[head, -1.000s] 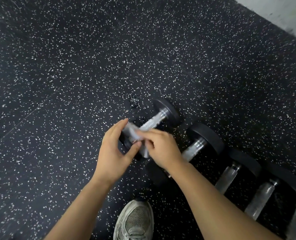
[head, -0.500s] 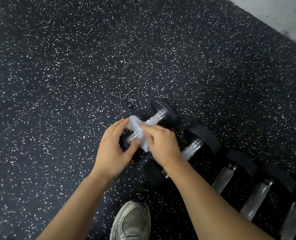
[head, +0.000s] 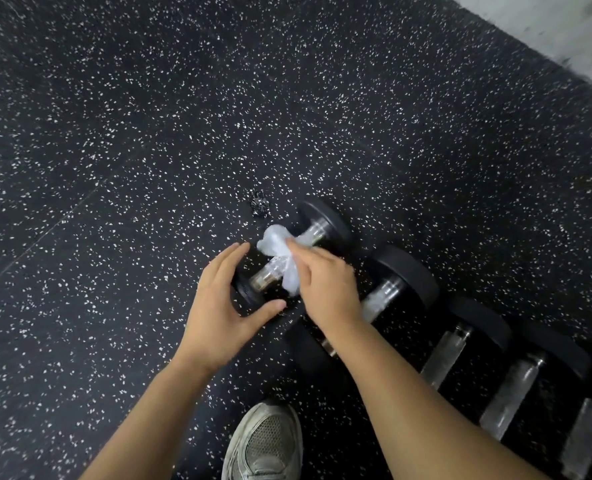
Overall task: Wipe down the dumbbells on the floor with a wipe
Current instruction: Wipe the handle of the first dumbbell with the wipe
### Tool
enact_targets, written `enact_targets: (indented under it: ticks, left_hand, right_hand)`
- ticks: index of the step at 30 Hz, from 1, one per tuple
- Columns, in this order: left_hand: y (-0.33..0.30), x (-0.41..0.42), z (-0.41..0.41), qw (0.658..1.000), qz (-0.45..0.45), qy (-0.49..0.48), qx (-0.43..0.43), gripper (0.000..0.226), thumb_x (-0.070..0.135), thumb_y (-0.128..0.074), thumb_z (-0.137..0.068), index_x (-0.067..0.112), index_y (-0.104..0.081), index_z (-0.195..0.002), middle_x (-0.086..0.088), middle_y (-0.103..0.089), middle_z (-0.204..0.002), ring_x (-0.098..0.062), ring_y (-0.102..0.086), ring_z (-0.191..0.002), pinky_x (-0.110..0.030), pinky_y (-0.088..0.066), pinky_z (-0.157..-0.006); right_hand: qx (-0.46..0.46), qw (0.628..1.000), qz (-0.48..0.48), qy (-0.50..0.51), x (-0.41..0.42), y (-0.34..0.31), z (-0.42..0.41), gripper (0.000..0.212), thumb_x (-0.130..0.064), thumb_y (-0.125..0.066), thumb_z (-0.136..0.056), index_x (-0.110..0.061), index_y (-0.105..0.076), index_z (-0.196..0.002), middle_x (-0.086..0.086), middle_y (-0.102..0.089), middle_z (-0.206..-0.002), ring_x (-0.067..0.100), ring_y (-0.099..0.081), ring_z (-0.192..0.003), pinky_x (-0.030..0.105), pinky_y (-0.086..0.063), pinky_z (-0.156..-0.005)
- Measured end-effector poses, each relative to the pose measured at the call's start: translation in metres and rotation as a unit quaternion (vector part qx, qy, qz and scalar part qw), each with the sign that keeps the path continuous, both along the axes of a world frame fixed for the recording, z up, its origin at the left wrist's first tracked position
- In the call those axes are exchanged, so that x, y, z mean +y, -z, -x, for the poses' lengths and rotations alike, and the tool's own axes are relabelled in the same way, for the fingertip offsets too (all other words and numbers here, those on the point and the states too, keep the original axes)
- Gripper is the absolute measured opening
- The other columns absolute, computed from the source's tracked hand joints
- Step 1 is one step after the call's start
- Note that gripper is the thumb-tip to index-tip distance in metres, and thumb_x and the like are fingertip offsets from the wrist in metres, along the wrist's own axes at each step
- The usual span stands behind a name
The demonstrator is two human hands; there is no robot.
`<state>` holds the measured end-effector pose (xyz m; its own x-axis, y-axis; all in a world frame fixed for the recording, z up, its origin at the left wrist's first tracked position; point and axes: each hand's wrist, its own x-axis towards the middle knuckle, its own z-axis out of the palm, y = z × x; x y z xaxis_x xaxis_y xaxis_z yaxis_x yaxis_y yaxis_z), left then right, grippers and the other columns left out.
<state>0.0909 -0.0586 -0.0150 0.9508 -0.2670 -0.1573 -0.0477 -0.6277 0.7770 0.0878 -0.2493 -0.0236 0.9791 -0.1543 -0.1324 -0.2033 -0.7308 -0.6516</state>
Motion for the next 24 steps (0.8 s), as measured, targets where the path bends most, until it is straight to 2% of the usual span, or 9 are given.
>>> enact_targets:
  ticks: [3,5,9,11,13,17,20,22,24]
  left_hand:
    - [-0.004,0.002,-0.006,1.0,0.003,-0.016,-0.008,0.087,0.061,-0.077,-0.079,0.024,-0.046,-0.152,0.008,-0.049,-0.153,-0.009,-0.043,-0.144,-0.033,-0.036,-0.12]
    - [-0.007,0.003,-0.01,1.0,0.002,-0.028,-0.013,0.074,0.053,-0.074,-0.085,0.024,-0.05,-0.149,0.008,-0.052,-0.149,-0.009,-0.046,-0.141,-0.031,-0.038,-0.118]
    - [-0.012,0.008,-0.023,0.999,-0.011,-0.038,-0.022,0.06,0.055,-0.059,-0.094,0.024,-0.054,-0.145,0.009,-0.055,-0.147,-0.008,-0.047,-0.139,-0.029,-0.036,-0.118]
    - [-0.013,0.012,-0.029,0.999,-0.018,-0.045,-0.019,0.061,0.058,-0.052,-0.095,0.025,-0.054,-0.146,0.009,-0.055,-0.147,-0.008,-0.047,-0.139,-0.032,-0.036,-0.119]
    - [-0.012,0.014,-0.031,0.999,-0.021,-0.048,-0.013,0.063,0.058,-0.055,-0.093,0.025,-0.053,-0.146,0.008,-0.053,-0.15,-0.008,-0.045,-0.141,-0.036,-0.036,-0.121]
    - [-0.009,0.02,-0.033,0.999,-0.021,-0.033,-0.011,0.078,0.059,-0.07,-0.082,0.025,-0.051,-0.149,0.008,-0.045,-0.158,-0.01,-0.04,-0.147,-0.036,-0.034,-0.123]
    - [-0.01,0.021,-0.037,0.999,-0.017,-0.04,-0.016,0.08,0.06,-0.07,-0.081,0.025,-0.049,-0.15,0.007,-0.047,-0.156,-0.01,-0.042,-0.146,-0.039,-0.036,-0.122]
    - [-0.009,0.021,-0.037,0.999,-0.01,-0.046,-0.011,0.082,0.061,-0.07,-0.081,0.025,-0.048,-0.151,0.007,-0.048,-0.156,-0.009,-0.042,-0.146,-0.039,-0.036,-0.122]
    - [-0.008,0.021,-0.036,0.999,-0.001,-0.053,-0.007,0.081,0.058,-0.071,-0.081,0.025,-0.048,-0.151,0.007,-0.047,-0.156,-0.01,-0.042,-0.146,-0.039,-0.036,-0.122]
  right_hand:
    - [0.031,0.989,-0.06,-0.13,0.005,0.002,0.006,0.061,-0.003,-0.056,-0.097,-0.04,-0.055,-0.145,-0.006,-0.071,-0.13,0.019,-0.07,-0.109,0.038,-0.057,-0.096]
    - [0.026,0.989,-0.045,-0.137,0.006,0.001,0.0,0.059,-0.005,-0.055,-0.098,-0.041,-0.057,-0.145,-0.006,-0.071,-0.132,0.018,-0.07,-0.109,0.036,-0.056,-0.095]
    - [-0.018,1.0,-0.015,0.014,0.004,0.005,-0.02,0.042,-0.018,-0.059,-0.104,-0.034,-0.059,-0.143,0.0,-0.077,-0.103,0.015,-0.07,-0.084,0.029,-0.059,-0.076]
    - [-0.008,0.996,-0.01,0.087,0.006,0.004,-0.031,0.042,-0.02,-0.058,-0.105,-0.037,-0.058,-0.144,0.001,-0.075,-0.096,0.016,-0.069,-0.082,0.035,-0.061,-0.078]
    - [-0.008,0.994,-0.013,0.107,0.011,0.004,-0.038,0.042,-0.018,-0.057,-0.105,-0.036,-0.059,-0.143,0.003,-0.076,-0.104,0.02,-0.071,-0.09,0.039,-0.061,-0.085]
    - [-0.019,0.998,-0.054,-0.013,0.025,0.008,-0.036,0.047,-0.009,-0.057,-0.103,-0.032,-0.06,-0.144,-0.002,-0.071,-0.13,0.02,-0.07,-0.105,0.042,-0.059,-0.093]
    - [0.024,0.985,-0.084,-0.147,0.034,0.011,-0.027,0.071,0.003,-0.058,-0.094,-0.041,-0.051,-0.149,-0.006,-0.066,-0.14,0.019,-0.069,-0.115,0.04,-0.055,-0.103]
    - [0.027,0.984,-0.075,-0.161,0.037,0.012,-0.028,0.078,0.005,-0.058,-0.09,-0.044,-0.049,-0.149,-0.006,-0.065,-0.141,0.021,-0.068,-0.116,0.04,-0.055,-0.103]
    - [0.004,0.99,-0.053,-0.127,0.035,0.014,-0.033,0.071,0.001,-0.061,-0.092,-0.042,-0.051,-0.148,-0.005,-0.07,-0.132,0.021,-0.071,-0.109,0.041,-0.057,-0.097]
